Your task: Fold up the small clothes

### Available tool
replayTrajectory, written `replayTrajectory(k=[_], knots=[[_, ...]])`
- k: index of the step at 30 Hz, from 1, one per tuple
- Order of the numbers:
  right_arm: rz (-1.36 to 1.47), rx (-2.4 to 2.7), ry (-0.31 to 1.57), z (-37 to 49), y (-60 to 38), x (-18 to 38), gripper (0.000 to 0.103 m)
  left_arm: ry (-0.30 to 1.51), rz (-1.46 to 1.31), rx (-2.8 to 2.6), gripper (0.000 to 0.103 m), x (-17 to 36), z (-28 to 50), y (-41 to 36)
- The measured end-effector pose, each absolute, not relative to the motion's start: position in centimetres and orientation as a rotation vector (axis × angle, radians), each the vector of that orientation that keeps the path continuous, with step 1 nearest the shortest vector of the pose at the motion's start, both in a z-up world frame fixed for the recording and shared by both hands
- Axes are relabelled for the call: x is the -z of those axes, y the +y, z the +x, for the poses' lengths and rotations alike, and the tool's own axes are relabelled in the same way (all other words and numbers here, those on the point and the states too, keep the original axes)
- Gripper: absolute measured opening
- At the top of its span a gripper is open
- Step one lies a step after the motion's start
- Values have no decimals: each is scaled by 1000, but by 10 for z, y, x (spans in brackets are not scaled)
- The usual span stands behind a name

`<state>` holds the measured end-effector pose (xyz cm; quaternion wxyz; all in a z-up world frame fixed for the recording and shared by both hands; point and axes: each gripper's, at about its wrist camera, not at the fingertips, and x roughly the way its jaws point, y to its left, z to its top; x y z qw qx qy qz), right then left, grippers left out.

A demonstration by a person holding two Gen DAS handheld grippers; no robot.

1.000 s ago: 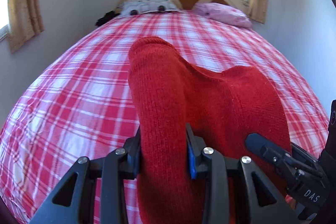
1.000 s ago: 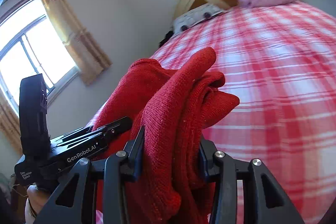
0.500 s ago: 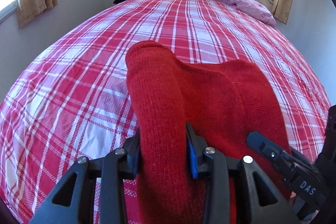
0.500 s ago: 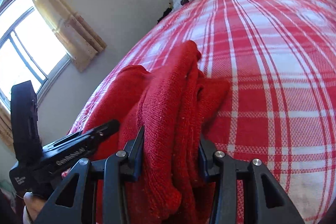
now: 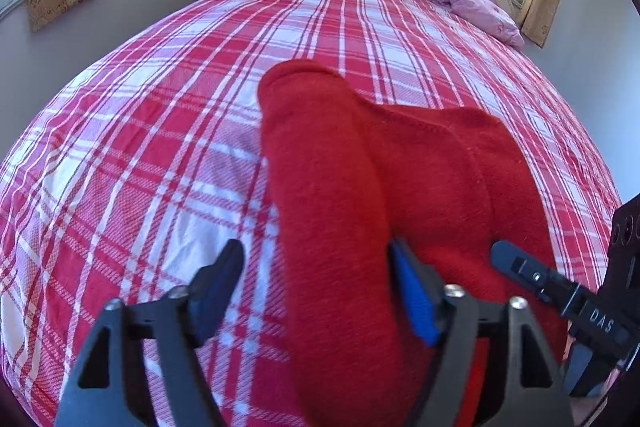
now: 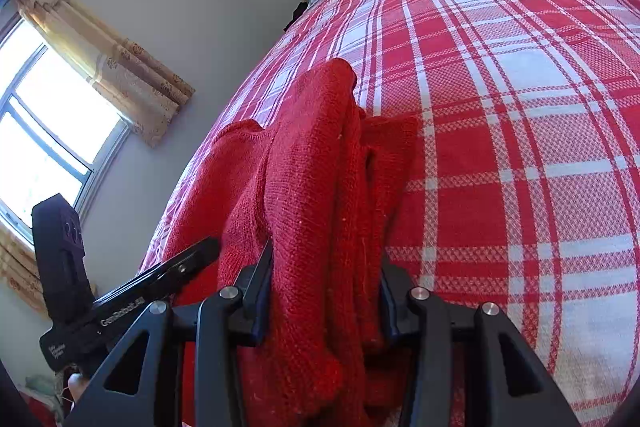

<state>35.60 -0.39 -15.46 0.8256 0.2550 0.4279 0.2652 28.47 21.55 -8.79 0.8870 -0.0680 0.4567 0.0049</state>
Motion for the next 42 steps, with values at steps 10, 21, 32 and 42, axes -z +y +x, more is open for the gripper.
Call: replayTrajectory(k=[10,21,32,42], knots=[[277,-486,757,316,0,114,51,916,-109,-99,94,71,248,222],[116,-542,758,270,18,112,28,855,25,-191,93,66,212,195],[43,-499,780,259,30,130,31,912,-155,-160,103,102,191,221],[212,-497,842,192,28,129,79,969,-235,-215,103,90,151,232]])
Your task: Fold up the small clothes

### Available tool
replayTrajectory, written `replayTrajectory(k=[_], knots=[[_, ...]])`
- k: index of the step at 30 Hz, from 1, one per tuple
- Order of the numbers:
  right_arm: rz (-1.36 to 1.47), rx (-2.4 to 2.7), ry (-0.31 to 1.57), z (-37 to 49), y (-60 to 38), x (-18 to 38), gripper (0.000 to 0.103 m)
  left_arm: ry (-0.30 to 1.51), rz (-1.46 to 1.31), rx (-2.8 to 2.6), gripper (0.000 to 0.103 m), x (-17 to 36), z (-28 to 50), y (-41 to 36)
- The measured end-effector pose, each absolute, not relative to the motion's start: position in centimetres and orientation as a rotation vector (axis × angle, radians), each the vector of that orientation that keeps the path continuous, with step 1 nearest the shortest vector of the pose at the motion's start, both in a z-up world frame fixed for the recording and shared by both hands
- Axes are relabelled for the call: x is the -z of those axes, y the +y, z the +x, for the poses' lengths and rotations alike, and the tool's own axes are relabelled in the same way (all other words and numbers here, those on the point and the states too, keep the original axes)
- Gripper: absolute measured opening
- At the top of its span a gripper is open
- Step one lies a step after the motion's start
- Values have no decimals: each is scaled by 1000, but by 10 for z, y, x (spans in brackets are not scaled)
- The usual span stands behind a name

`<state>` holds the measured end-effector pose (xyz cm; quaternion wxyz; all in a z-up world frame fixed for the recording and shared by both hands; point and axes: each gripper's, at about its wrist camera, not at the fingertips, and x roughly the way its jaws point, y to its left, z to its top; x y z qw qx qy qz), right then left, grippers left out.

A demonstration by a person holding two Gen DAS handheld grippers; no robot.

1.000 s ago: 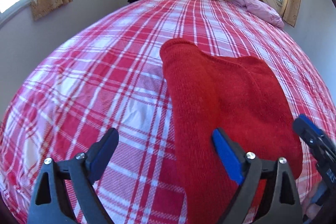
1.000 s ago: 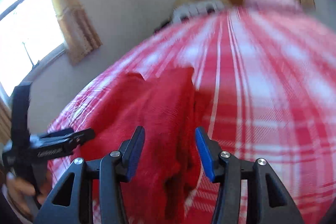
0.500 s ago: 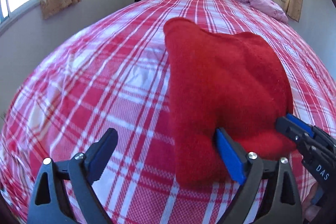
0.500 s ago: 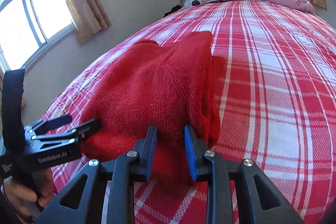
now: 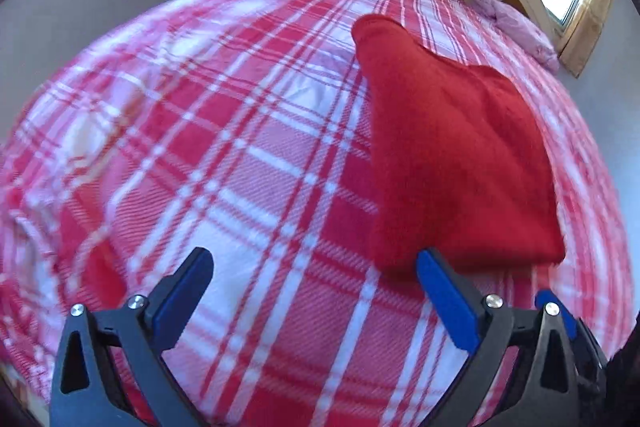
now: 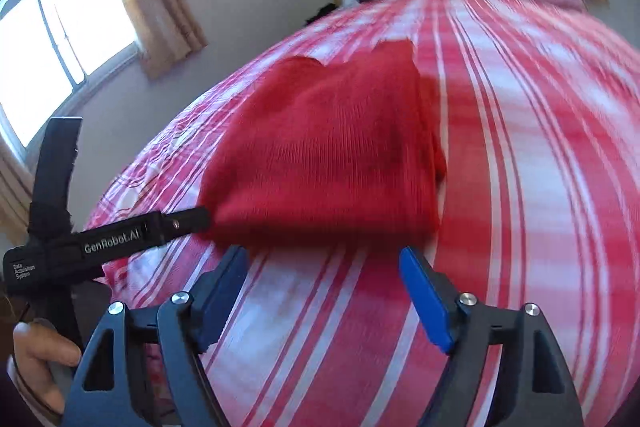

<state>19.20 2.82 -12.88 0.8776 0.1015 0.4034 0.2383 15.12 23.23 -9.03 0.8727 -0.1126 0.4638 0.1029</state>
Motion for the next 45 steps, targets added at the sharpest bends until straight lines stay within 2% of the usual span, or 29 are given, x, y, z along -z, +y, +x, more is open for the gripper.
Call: replayTrajectory(k=[3,9,22,25,29,34,45], knots=[[199,-471,830,165,29,138,79,882,-69,-304,103,79,121,220],[181,-350,770,135,19,115,79,709,39,-265,103,41,73,194],[38,-84,245,41,-19,-25,81,580,-67,-203,103,-28,25,168],[40,-31,125,20,-27,-49,90,515,-91,-203,103,-42,12,165],[60,-21,38,2,-32,-70,92,491,-71,-207,103,-53,4,159],[67,-43,25,-6,-27,-72,92,434,-10,-231,103,-59,-5,147],[94,-36,144,13,-30,-53,92,462,46,-244,103,-52,-2,135]])
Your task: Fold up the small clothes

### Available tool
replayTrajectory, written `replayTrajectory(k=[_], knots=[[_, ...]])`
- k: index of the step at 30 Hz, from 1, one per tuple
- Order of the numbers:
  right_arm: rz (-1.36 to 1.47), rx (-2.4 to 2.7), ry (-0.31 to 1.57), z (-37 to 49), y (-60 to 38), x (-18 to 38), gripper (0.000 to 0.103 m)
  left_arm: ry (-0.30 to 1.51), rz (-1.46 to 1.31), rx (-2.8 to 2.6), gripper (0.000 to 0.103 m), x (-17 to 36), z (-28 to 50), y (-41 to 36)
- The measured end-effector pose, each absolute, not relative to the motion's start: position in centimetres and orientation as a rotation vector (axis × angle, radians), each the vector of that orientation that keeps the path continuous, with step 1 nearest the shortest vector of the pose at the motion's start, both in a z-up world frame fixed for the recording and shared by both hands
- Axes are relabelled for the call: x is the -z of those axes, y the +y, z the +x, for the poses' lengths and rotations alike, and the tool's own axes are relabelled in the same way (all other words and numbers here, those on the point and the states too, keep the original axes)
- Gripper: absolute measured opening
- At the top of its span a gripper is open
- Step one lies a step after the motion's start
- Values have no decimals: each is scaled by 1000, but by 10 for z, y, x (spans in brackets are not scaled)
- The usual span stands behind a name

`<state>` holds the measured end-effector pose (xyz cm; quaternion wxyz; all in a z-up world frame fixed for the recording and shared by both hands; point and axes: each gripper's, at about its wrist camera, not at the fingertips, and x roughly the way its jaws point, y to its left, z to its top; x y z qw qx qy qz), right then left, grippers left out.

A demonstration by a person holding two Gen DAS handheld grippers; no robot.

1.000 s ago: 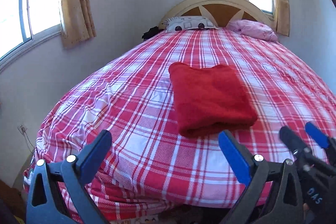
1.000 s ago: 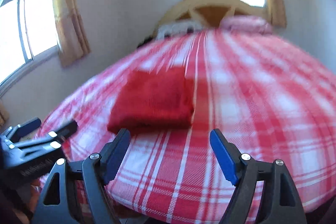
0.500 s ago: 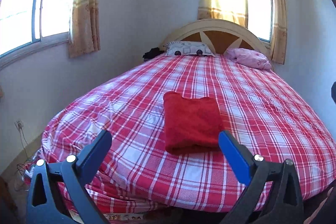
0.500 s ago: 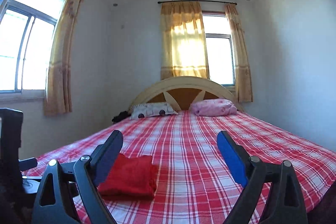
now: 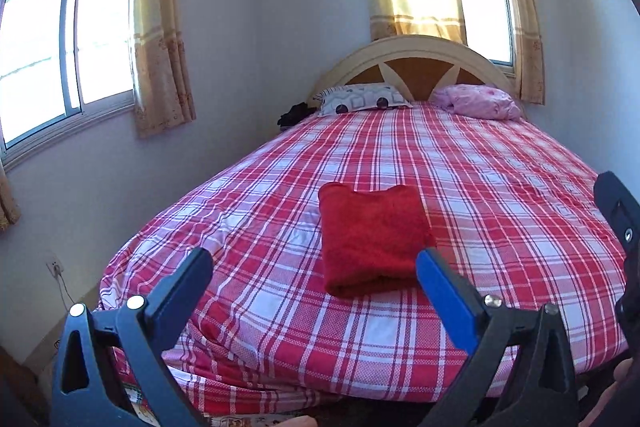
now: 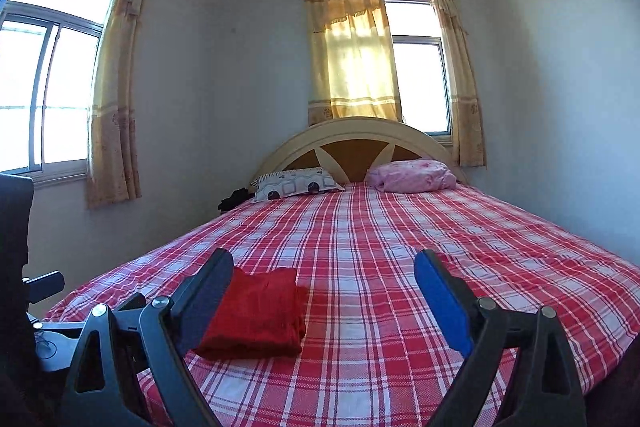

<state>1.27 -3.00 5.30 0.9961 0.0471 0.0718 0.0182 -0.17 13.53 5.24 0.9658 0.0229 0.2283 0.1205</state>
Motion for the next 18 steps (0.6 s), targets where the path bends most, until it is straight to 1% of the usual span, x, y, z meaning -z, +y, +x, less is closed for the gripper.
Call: replayTrajectory(k=[18], knots=[[106,-42,150,7,-34,-53,92,479,51,-242,103,-50,-1,133]])
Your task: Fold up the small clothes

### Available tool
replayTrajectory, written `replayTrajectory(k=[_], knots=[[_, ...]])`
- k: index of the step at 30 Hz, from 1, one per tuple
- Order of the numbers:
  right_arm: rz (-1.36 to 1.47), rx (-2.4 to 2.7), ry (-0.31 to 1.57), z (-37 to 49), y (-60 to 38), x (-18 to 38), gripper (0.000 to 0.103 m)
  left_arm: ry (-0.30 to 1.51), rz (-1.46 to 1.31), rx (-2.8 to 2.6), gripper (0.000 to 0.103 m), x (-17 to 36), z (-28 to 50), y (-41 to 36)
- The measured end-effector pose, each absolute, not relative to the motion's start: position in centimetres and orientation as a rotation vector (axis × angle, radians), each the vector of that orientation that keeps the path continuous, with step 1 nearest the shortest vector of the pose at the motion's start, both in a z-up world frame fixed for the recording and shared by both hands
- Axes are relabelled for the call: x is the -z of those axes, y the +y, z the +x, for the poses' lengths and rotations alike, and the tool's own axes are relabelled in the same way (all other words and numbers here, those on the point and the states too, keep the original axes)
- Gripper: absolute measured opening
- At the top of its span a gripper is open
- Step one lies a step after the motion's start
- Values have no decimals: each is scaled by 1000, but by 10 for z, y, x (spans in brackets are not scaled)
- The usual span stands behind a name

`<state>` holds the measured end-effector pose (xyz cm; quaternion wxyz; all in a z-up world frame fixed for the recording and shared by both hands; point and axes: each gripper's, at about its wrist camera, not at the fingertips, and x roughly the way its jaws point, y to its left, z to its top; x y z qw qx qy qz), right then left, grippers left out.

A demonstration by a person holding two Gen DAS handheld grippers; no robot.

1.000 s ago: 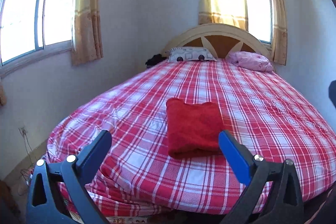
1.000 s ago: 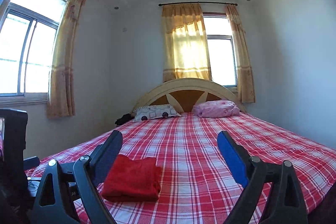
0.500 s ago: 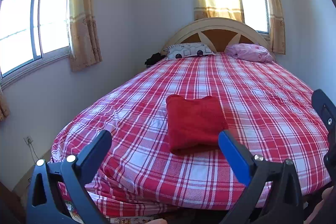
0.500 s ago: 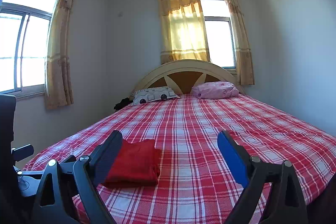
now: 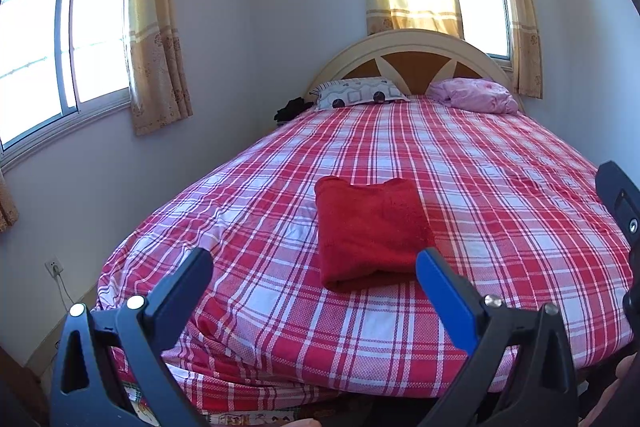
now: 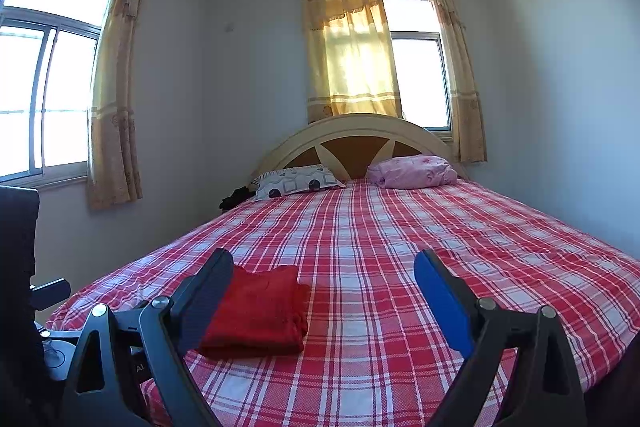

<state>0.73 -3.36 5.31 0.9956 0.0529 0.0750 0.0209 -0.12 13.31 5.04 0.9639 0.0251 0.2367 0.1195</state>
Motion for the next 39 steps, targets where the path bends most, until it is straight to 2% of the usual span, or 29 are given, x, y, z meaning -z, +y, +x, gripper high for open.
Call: replayTrajectory(k=[39], knots=[[105,-59,168,7,-37,-49,92,523,0,-186,103,-47,5,144]])
